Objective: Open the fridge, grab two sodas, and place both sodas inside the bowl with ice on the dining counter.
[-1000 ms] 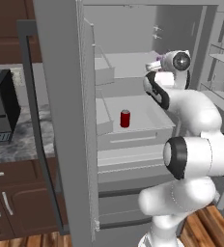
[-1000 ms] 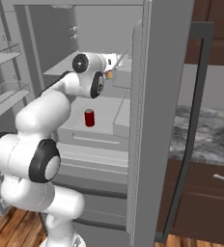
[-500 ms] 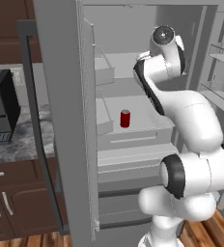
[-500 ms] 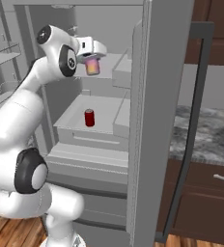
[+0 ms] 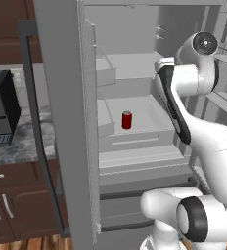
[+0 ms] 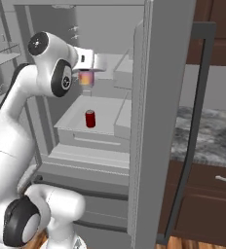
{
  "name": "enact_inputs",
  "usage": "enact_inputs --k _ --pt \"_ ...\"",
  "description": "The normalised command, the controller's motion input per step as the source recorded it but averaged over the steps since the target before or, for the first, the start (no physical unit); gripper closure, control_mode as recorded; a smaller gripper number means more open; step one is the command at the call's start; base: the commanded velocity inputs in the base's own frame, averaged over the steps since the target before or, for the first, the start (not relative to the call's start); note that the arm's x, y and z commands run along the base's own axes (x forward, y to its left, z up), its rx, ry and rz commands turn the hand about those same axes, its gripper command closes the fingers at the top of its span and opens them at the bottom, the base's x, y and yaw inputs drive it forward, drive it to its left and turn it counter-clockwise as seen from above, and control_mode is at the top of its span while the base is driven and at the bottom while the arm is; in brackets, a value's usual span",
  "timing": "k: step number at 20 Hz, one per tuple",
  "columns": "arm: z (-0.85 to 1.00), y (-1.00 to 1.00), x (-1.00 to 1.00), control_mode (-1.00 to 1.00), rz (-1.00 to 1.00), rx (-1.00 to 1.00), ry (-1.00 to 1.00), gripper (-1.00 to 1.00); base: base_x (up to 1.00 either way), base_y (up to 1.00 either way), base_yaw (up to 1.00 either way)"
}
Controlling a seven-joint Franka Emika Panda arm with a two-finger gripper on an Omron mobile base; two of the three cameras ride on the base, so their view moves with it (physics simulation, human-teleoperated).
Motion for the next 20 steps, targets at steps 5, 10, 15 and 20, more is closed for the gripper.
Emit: enact_inputs --k 5,10,15,20 --pt "0.00 -0.01 -1.00 -1.00 0.01 0.03 -0.01 1.00 0.00 0.00 0.00" --pt "-0.10 -0.08 -0.90 -1.00 0.10 0.04 0.00 1.00 0.00 0.00 0.00" --pt "-0.16 0.14 -0.52 -1.00 0.09 0.01 0.00 1.00 0.00 0.00 0.00" --pt "-0.11 0.32 -0.18 -1.00 0.01 -0.09 0.01 1.00 0.00 0.00 0.00"
